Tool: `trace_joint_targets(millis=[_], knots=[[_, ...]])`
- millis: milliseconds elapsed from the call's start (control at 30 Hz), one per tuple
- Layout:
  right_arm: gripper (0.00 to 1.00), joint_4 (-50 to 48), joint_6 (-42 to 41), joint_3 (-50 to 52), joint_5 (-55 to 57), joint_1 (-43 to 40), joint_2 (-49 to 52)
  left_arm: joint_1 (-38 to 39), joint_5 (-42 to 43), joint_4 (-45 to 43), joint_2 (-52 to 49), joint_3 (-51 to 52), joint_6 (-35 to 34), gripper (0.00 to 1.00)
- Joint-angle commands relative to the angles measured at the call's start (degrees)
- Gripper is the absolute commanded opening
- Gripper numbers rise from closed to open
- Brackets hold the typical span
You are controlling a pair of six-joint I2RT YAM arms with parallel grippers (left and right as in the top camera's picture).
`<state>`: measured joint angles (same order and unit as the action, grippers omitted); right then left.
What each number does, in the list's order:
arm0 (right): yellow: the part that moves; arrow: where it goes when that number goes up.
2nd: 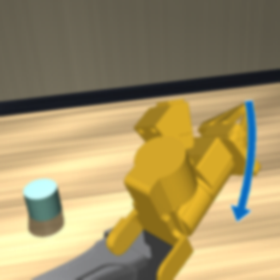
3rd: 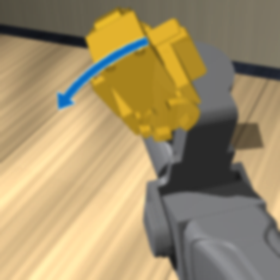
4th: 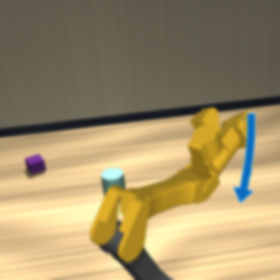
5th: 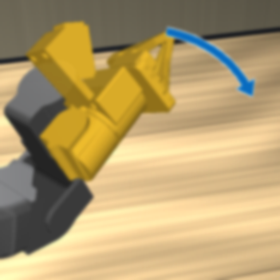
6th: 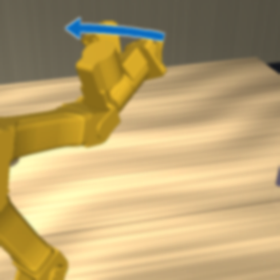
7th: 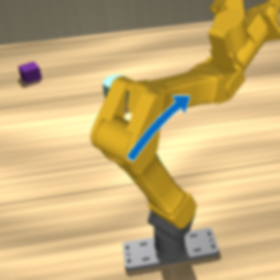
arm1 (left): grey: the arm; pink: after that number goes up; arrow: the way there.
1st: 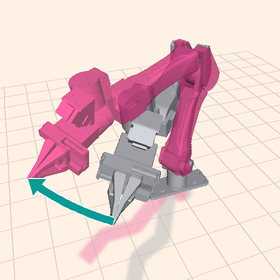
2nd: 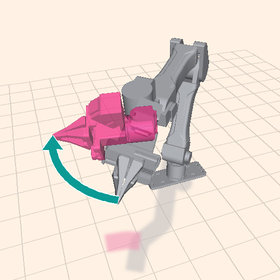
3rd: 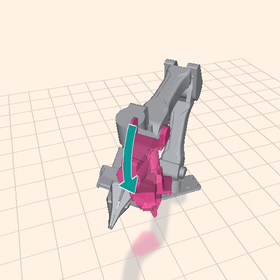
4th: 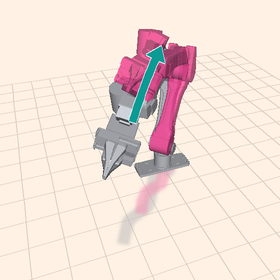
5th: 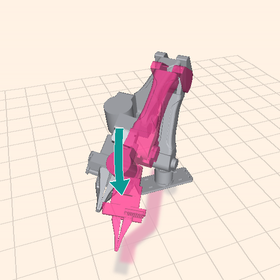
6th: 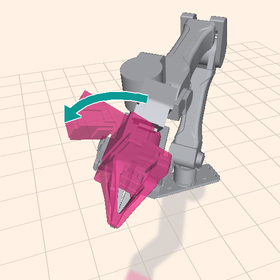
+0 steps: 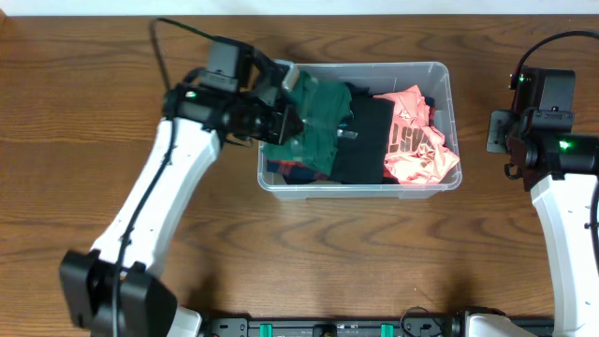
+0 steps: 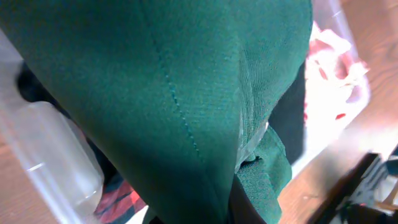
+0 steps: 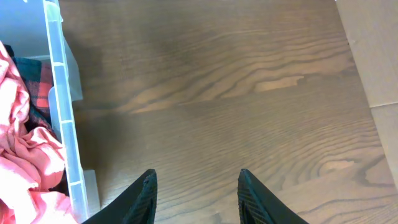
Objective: Pack container
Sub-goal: 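Lower the green garment into the bin's left side and release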
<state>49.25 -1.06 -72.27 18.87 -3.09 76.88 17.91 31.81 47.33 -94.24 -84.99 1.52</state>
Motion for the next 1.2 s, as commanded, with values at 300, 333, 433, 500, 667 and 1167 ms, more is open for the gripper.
trace_joint_targets(millis=[300, 333, 433, 500, 667, 1167], knots=[[0.41, 0.1, -0.6, 0.1, 0.2, -0.6, 0.4, -0.4, -15.8, 2.9, -1.8, -3.5, 0.4, 0.98], [0.41, 0.1, -0.6, 0.1, 0.2, -0.6, 0.4, -0.4, -17.6, 3.7, -1.2, -4.6, 0.4, 0.98], [0.41, 0.1, -0.6, 0.1, 0.2, -0.6, 0.4, -0.4, -21.3, 4.9, 1.3, -7.8, 0.4, 0.98], [0.41, 0.1, -0.6, 0.1, 0.2, -0.6, 0.4, -0.4, -21.9, 3.7, 3.5, -8.7, 0.4, 0.98], [0.41, 0.1, -0.6, 0.1, -0.7, -0.6, 0.4, 0.2, -21.4, 0.1, 4.9, -8.7, 0.2, 0.98], [0.41, 0.3, -0.6, 0.1, -2.2, -0.6, 0.4, 7.3, -13.2, -4.1, -18.7, -8.6, 0.2, 0.98]])
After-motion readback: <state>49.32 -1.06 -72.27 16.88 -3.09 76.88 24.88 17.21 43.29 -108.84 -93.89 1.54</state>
